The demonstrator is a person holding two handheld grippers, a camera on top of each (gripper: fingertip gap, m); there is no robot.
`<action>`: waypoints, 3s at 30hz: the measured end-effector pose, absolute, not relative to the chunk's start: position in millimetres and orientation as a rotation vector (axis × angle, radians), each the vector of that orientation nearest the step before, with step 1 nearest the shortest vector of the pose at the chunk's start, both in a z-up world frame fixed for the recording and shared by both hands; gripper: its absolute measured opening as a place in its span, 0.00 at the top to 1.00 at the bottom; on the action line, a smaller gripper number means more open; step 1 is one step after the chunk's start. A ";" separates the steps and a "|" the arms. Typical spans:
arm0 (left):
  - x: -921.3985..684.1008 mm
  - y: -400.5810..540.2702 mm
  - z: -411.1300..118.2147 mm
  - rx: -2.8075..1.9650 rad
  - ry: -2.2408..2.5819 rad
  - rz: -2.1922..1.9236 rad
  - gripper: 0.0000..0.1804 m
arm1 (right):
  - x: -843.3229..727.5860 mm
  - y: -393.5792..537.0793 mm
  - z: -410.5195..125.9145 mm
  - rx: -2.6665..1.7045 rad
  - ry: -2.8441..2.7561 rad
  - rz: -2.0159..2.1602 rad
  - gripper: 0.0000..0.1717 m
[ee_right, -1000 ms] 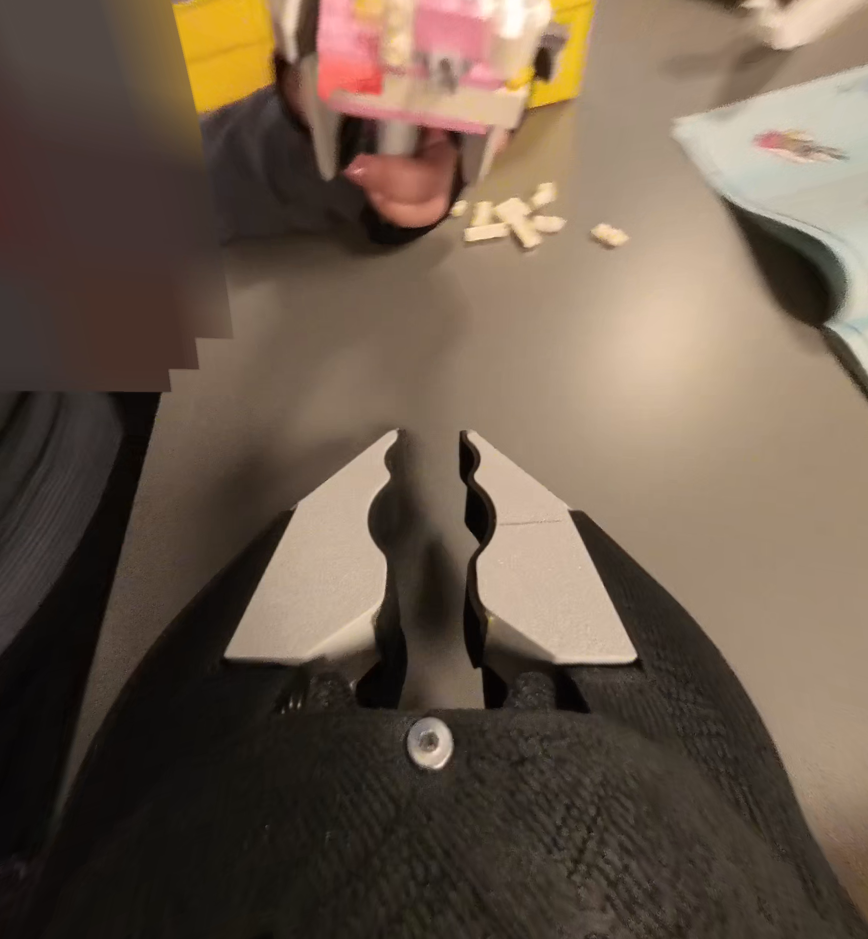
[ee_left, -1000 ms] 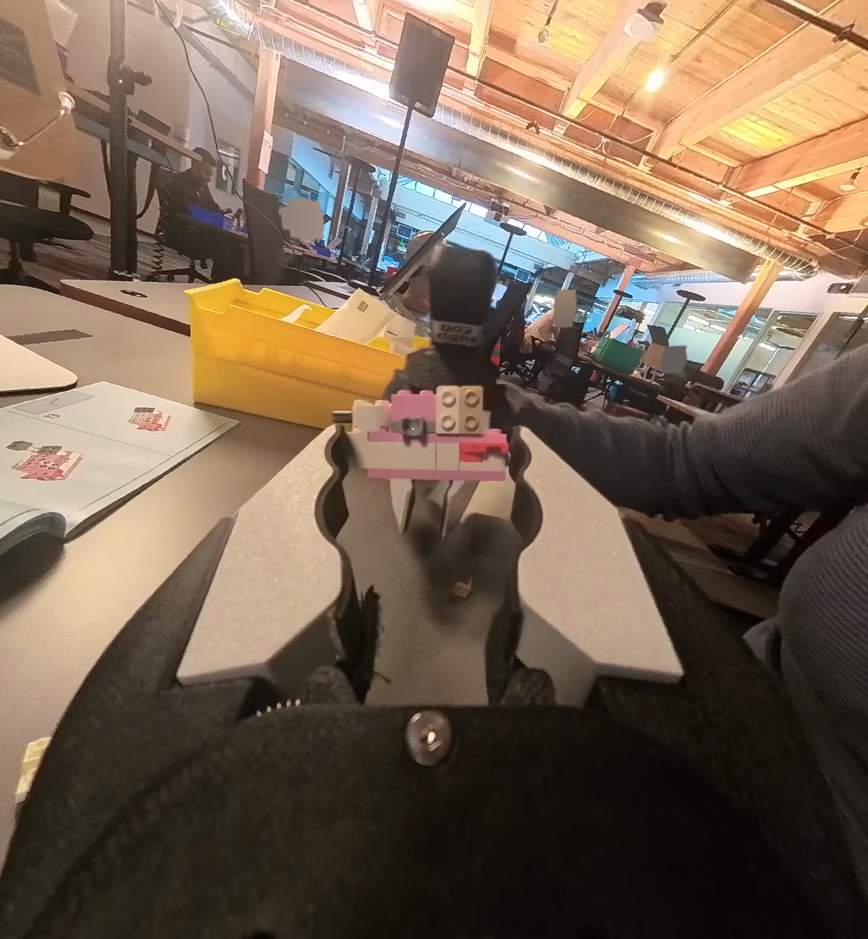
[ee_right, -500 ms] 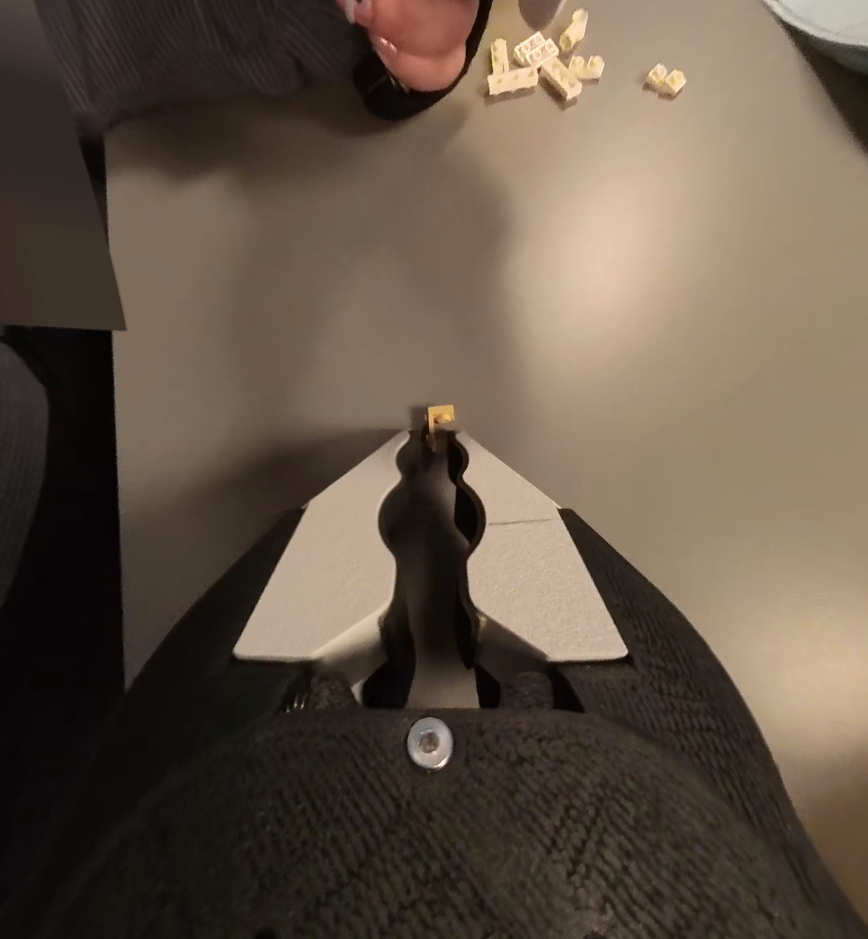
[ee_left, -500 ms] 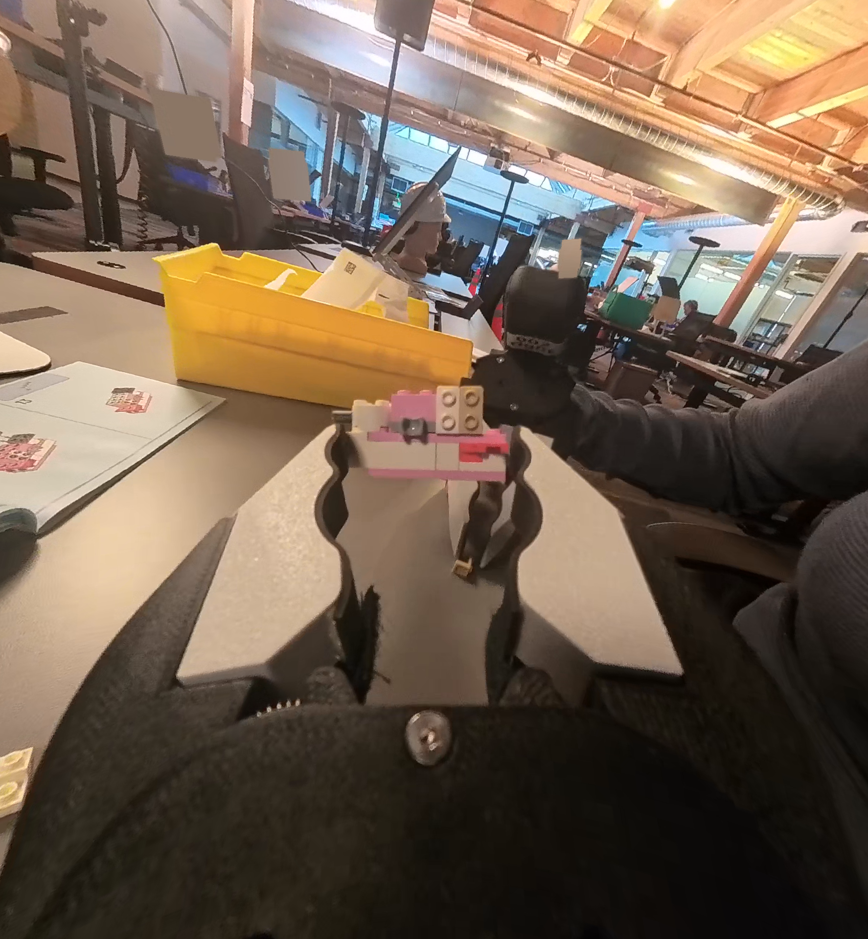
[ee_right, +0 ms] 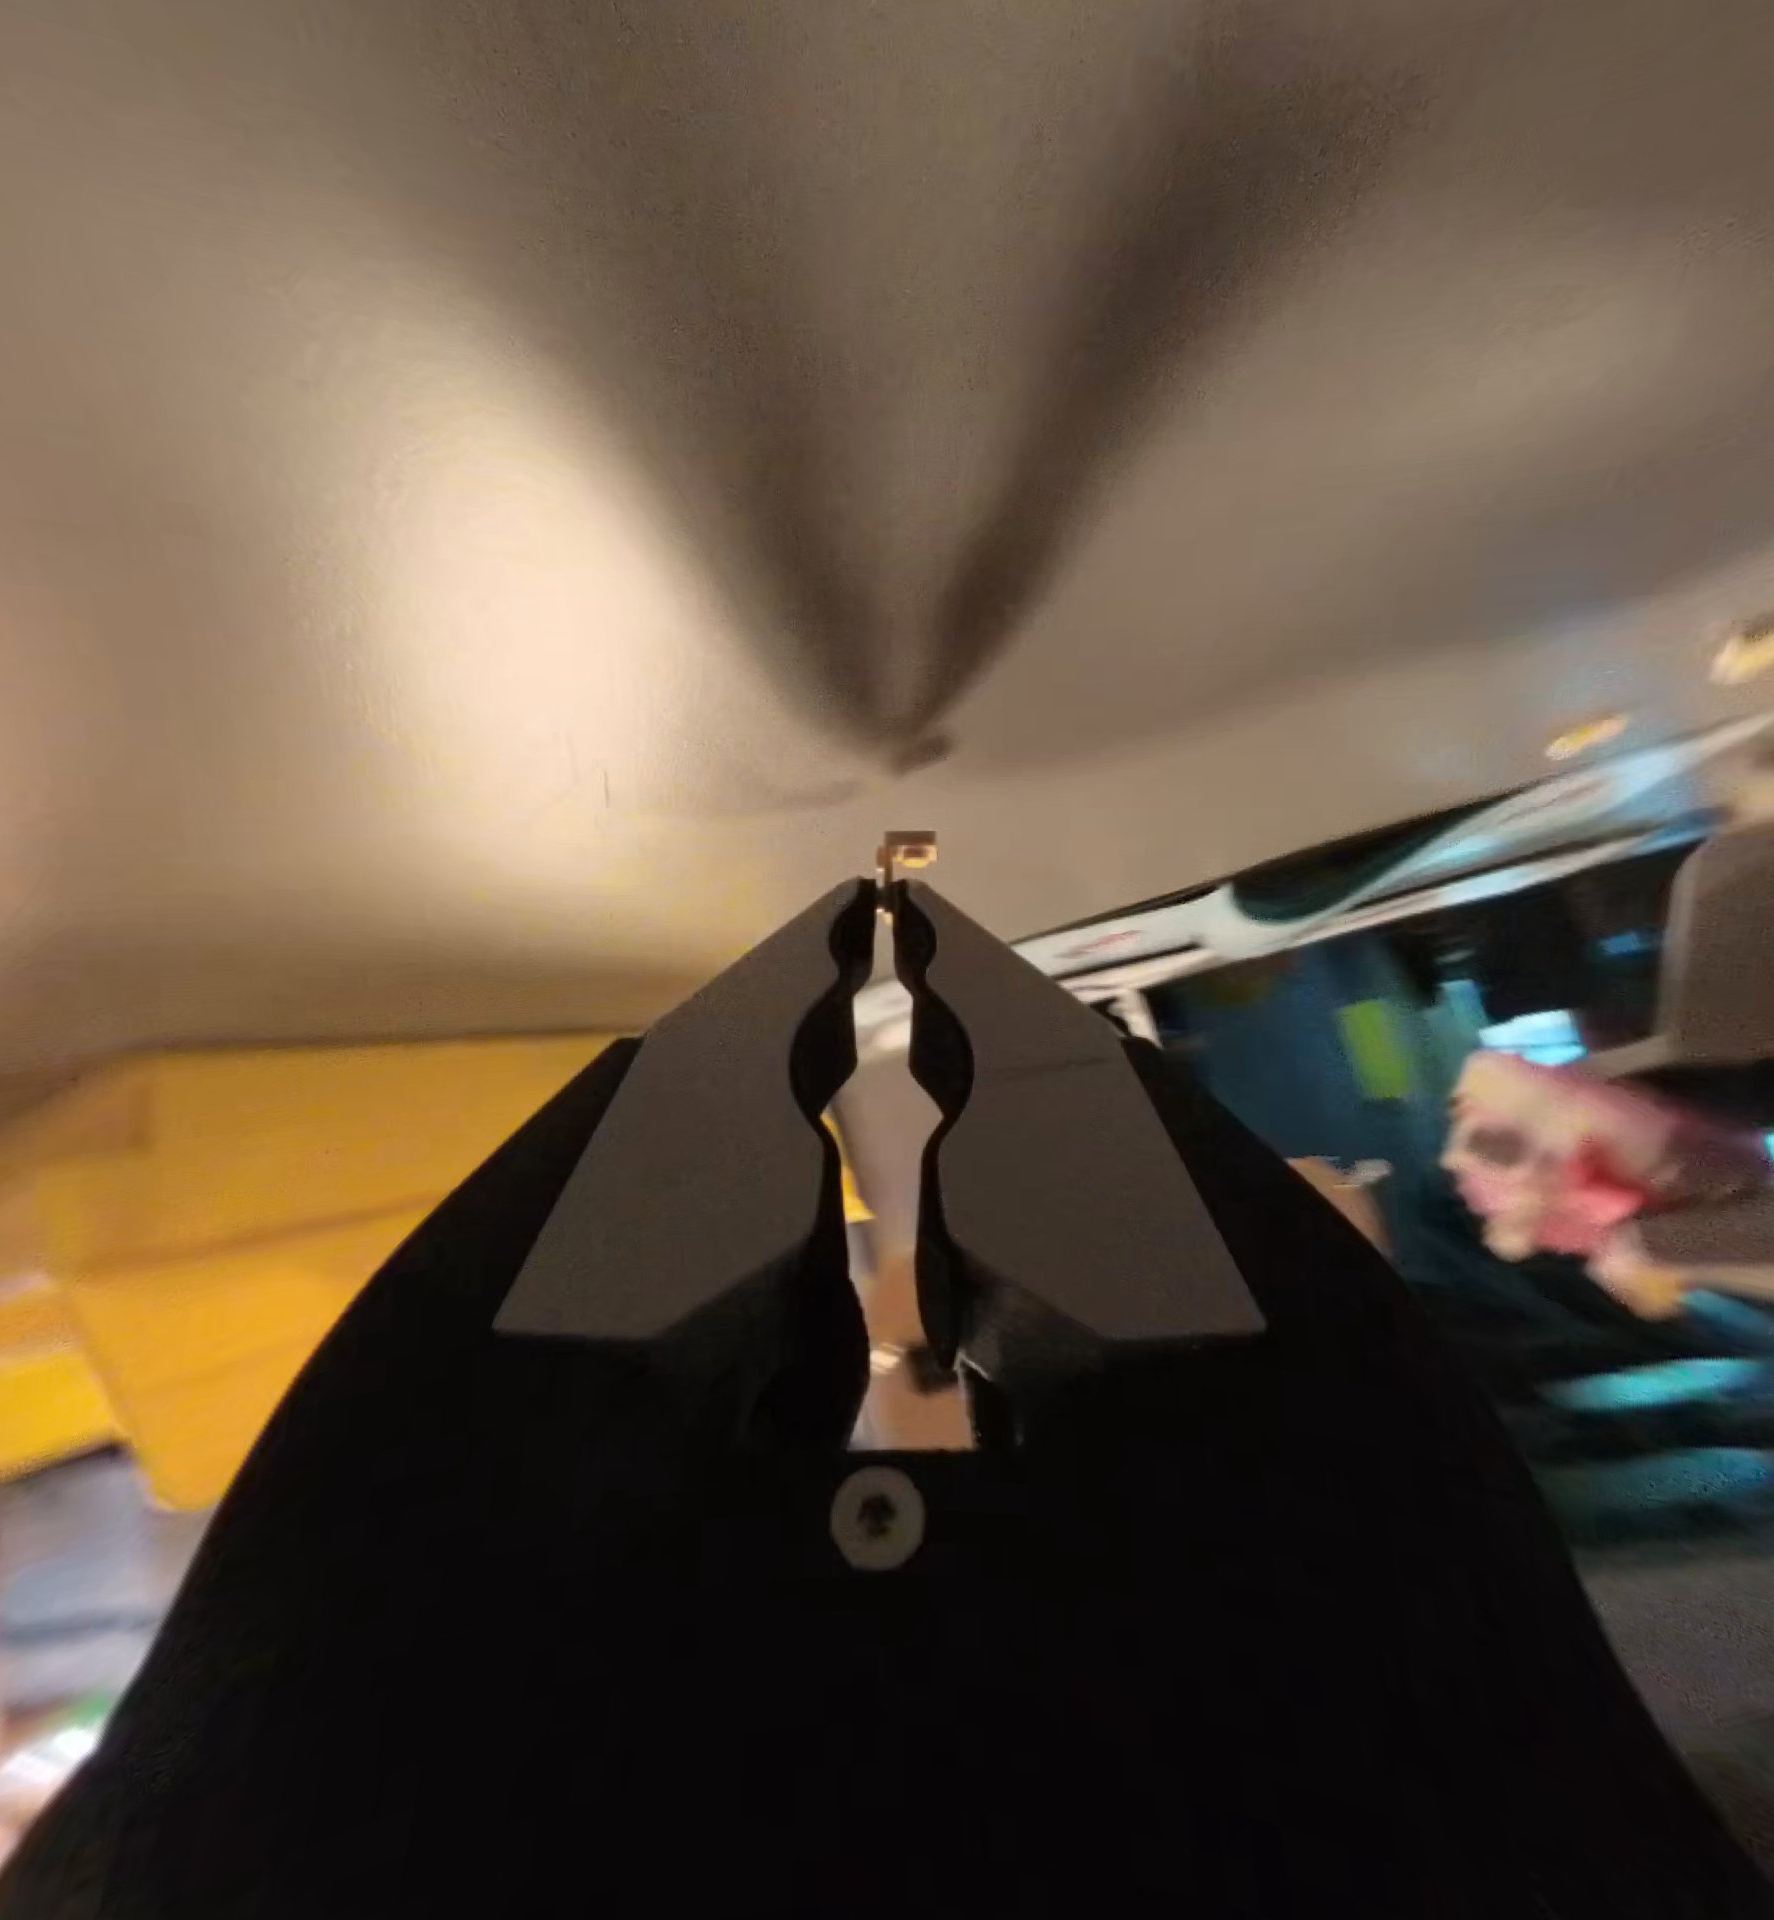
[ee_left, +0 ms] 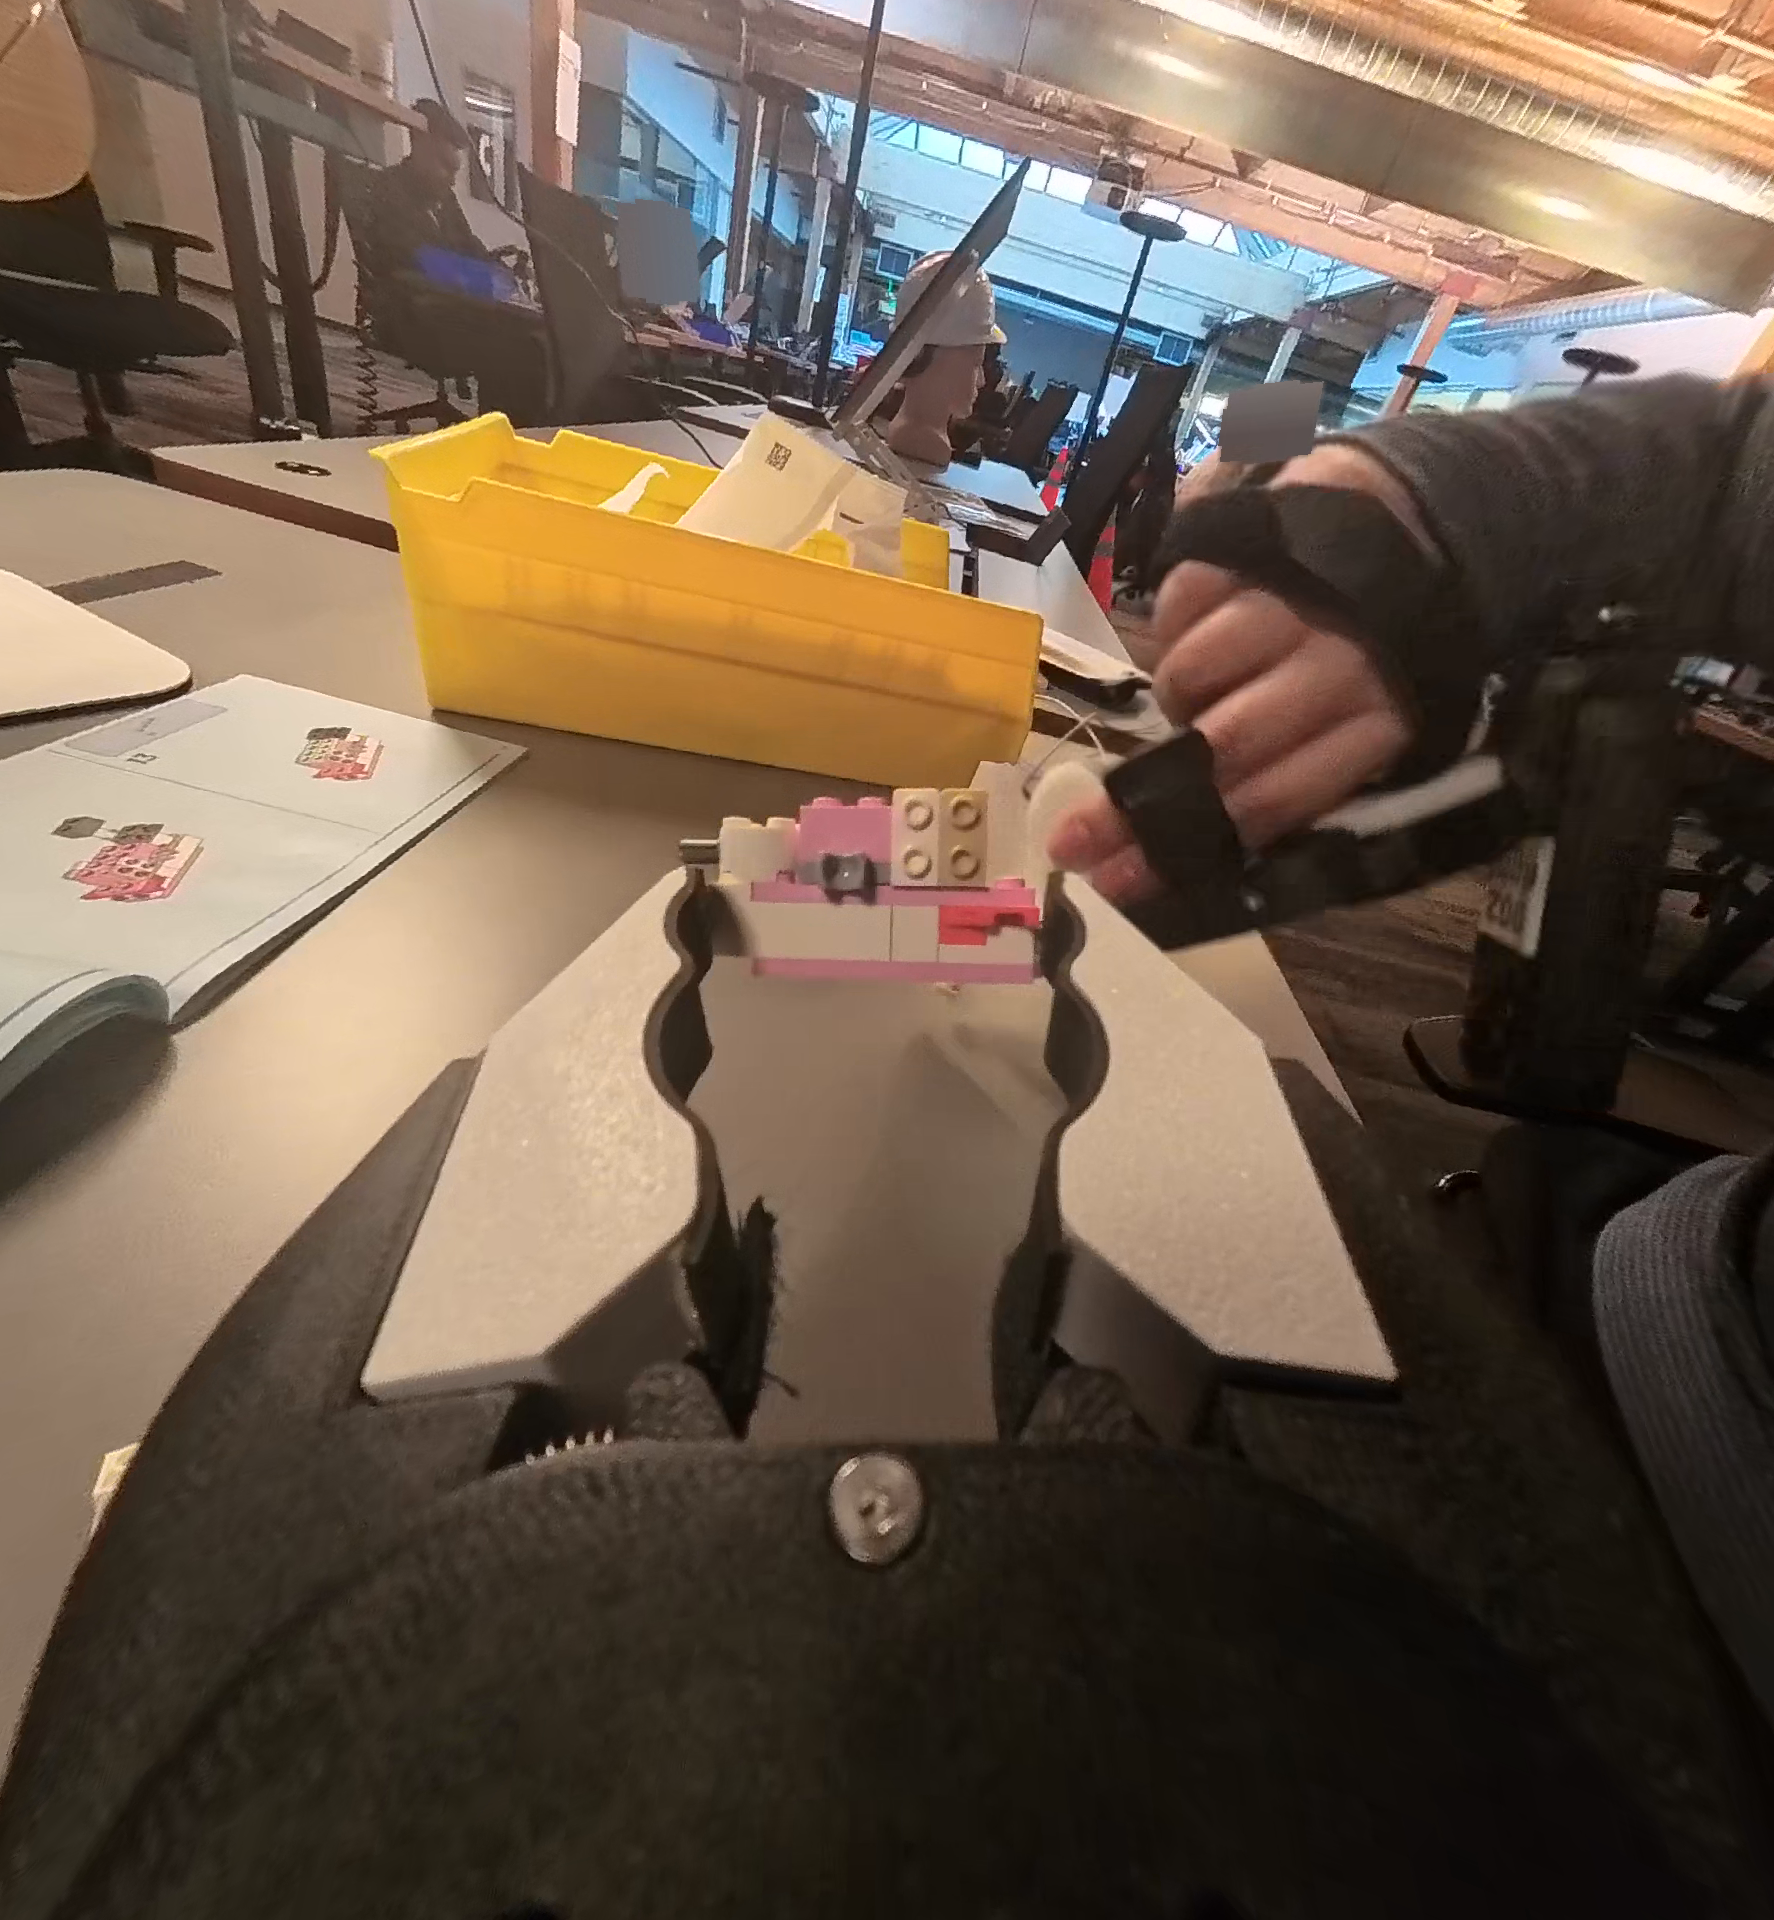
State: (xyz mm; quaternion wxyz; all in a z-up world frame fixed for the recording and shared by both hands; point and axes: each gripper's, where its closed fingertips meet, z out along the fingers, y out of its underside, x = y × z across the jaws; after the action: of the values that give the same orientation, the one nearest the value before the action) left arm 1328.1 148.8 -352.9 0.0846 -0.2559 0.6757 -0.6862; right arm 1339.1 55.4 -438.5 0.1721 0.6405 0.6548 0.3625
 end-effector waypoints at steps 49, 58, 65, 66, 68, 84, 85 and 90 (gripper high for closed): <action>1323.6 144.5 -349.7 -0.738 2.025 -2.071 0.65 | 1368.0 60.9 -420.3 1.868 1.780 1.251 1.00; 1322.6 143.6 -348.9 -0.730 2.028 -2.073 0.65 | 1338.7 68.1 -438.6 1.188 2.096 1.016 1.00; 1320.8 141.9 -346.7 -0.719 2.025 -2.089 0.65 | 1326.3 65.1 -442.5 1.170 2.090 0.981 1.00; 1320.5 141.3 -346.7 -0.718 2.027 -2.091 0.65 | 1326.2 64.8 -442.5 1.177 2.088 0.979 1.00; 1319.7 140.2 -346.7 -0.716 2.031 -2.099 0.65 | 1324.9 64.9 -442.2 1.184 2.089 0.978 1.00; 1318.8 139.0 -346.1 -0.727 2.030 -2.142 0.65 | 1319.6 63.6 -433.4 1.792 1.953 0.991 0.72; 1318.8 139.4 -345.5 -0.726 2.028 -2.142 0.65 | 1320.2 59.2 -433.1 1.998 1.861 0.933 0.71; 1319.3 140.8 -344.2 -0.730 2.019 -2.147 0.65 | 1298.9 54.2 -440.6 3.106 0.996 0.255 0.82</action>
State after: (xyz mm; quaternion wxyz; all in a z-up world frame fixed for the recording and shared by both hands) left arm 1319.3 140.8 -344.2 0.0526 -0.2399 0.6640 -0.7063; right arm 1298.9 54.2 -440.6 -0.0651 0.9473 0.3039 0.0777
